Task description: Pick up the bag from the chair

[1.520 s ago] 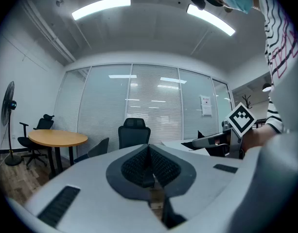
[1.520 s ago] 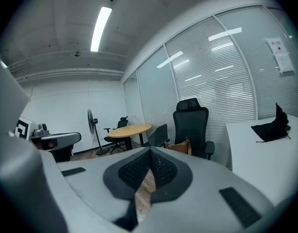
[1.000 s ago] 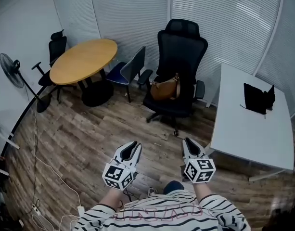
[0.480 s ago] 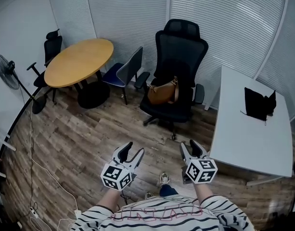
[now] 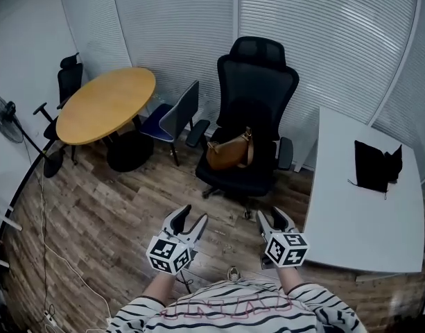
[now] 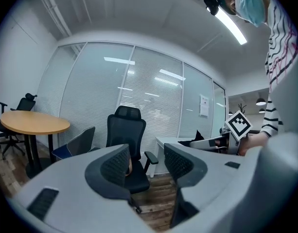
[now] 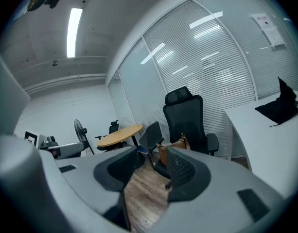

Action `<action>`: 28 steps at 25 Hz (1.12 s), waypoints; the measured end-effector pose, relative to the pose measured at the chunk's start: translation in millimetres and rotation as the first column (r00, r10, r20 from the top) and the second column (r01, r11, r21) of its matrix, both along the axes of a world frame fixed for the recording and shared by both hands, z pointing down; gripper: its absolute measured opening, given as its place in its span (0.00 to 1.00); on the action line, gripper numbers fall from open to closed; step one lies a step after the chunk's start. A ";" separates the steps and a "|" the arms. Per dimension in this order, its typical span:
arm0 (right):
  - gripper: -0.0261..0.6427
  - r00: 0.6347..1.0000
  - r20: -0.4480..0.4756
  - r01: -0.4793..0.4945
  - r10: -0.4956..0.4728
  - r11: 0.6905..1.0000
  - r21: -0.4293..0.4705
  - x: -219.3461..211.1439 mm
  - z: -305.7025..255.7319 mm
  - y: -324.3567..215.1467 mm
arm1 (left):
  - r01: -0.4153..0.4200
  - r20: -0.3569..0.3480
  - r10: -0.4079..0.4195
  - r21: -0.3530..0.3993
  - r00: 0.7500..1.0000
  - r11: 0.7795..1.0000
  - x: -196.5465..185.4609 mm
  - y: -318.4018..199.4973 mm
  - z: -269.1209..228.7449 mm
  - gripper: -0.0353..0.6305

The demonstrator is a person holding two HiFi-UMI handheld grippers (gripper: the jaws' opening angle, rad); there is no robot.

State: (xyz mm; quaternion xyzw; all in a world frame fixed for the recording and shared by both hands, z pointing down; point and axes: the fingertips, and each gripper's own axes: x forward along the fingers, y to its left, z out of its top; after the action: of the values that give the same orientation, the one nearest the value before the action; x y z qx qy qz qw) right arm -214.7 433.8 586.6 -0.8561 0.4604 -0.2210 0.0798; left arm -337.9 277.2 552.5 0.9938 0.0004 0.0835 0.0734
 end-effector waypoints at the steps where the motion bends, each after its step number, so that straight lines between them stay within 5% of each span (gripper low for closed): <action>1: 0.32 1.000 0.001 0.003 -0.003 1.000 -0.004 9.9 1.2 -2.7 | 0.005 -0.002 -0.005 -0.005 1.000 1.000 10.3 -3.4 1.1 0.36; 17: 0.32 0.999 0.052 0.015 -0.013 1.000 -0.022 126.5 31.6 -57.0 | 0.078 0.038 -0.076 -0.049 0.996 0.996 112.0 -63.8 29.5 0.36; 28: 0.32 0.991 0.061 -0.116 0.117 0.993 -0.024 172.8 30.2 -140.4 | -0.037 0.046 0.041 -0.074 0.998 0.997 181.3 -163.3 30.9 0.36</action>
State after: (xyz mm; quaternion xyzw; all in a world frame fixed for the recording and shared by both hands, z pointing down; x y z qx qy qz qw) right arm -42.0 293.4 616.8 -0.8750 0.4047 -0.2470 0.0980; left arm -156.6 113.9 583.4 0.9880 0.0210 0.1085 0.1079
